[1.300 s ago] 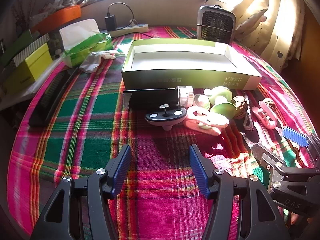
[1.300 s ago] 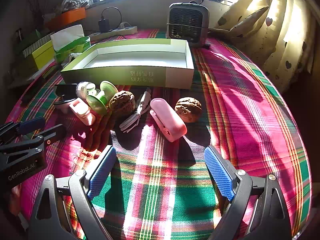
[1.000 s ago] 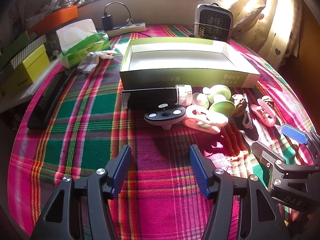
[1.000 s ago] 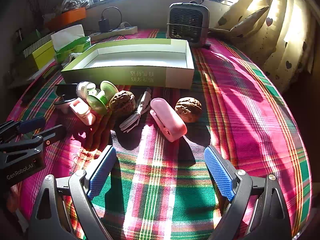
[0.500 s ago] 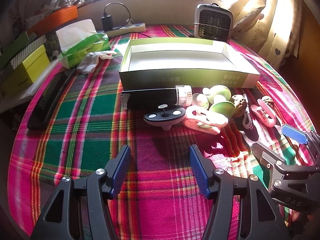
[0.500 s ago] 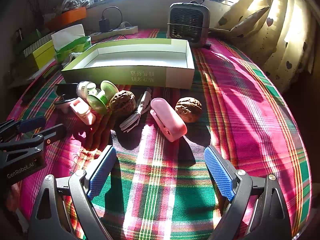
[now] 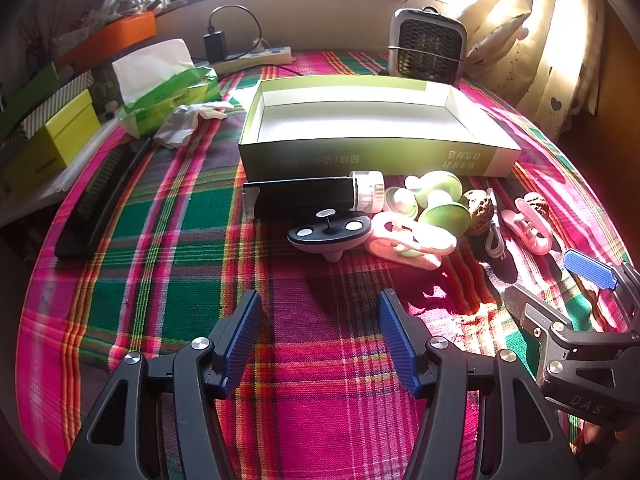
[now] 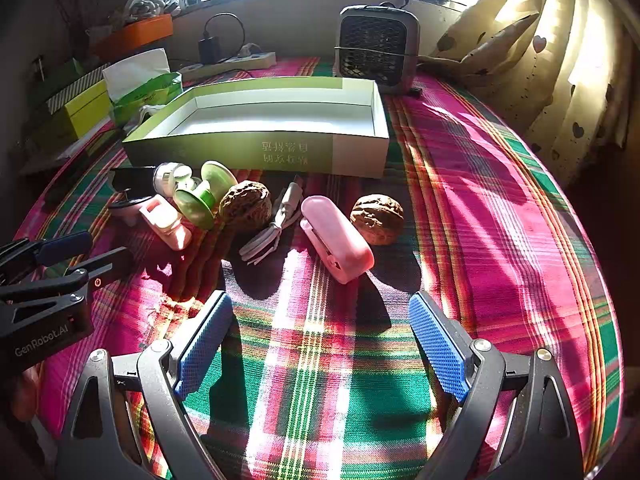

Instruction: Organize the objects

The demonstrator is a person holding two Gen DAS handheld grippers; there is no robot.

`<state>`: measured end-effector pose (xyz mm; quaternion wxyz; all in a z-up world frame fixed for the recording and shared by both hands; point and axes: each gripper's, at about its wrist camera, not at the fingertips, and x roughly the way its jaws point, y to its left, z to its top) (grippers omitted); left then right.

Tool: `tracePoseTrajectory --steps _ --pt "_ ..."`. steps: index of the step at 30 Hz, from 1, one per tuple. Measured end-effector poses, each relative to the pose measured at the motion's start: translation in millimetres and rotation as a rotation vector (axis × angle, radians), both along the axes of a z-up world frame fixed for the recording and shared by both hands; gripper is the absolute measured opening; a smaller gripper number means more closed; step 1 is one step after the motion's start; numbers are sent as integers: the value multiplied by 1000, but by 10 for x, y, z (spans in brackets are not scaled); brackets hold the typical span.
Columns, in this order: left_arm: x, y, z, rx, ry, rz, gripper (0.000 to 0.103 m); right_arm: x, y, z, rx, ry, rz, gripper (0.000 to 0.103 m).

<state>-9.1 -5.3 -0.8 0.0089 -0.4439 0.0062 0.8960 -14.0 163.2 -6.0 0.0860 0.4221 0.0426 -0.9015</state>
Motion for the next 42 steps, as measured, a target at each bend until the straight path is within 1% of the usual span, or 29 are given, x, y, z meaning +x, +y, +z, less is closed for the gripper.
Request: tracePoseTrajectory --steps 24,34,38,42 --pt "-9 7 7 -2 1 -2 58 0 -5 3 0 0 1 90" --pt "-18 -11 2 0 3 -43 58 -26 35 11 -1 -12 42 90" --pt "-20 -77 10 28 8 -72 58 -46 93 18 -1 -15 40 90" --pt "-54 -170 24 59 13 -77 58 -74 154 30 -4 -16 35 89"
